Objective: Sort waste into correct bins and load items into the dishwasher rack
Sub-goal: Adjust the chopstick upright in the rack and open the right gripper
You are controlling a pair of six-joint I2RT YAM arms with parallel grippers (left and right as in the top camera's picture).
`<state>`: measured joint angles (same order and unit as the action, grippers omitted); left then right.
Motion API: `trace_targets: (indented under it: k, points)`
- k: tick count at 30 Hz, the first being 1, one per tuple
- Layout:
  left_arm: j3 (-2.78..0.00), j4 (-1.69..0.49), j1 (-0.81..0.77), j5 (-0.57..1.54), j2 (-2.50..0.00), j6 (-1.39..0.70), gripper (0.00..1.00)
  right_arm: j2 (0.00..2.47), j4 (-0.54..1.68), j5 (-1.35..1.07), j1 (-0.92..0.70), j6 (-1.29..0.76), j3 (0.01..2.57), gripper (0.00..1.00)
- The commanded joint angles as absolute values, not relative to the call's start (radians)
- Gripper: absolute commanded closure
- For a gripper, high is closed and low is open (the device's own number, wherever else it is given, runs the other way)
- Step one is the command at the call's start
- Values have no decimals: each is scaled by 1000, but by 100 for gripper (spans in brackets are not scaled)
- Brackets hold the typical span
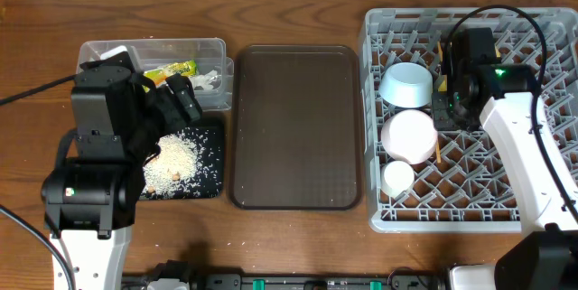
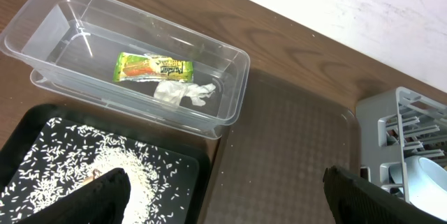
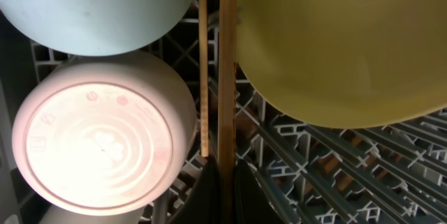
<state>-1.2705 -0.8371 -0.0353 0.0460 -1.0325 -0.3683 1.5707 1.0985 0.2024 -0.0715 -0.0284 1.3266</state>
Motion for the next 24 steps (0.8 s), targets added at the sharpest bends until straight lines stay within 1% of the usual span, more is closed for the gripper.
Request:
trace_targets:
  k: [1, 15, 20, 21, 24]
  points:
    - [-1285, -838, -31, 44, -1032, -360, 9, 1581, 1085, 193, -56, -12, 1325, 99]
    - [-1285, -838, -31, 44, -1032, -360, 9, 1584, 1066, 160, -56, -13, 1325, 99]
    - [-1285, -838, -31, 44, -1032, -360, 9, 1584, 1066, 160, -56, -13, 1325, 95]
    - [-1285, -838, -31, 44, -1032, -360, 9, 1584, 1066, 160, -56, -13, 1325, 94]
    - [-1285, -838, -31, 44, -1032, -360, 9, 1584, 1067, 160, -56, -13, 1325, 79]
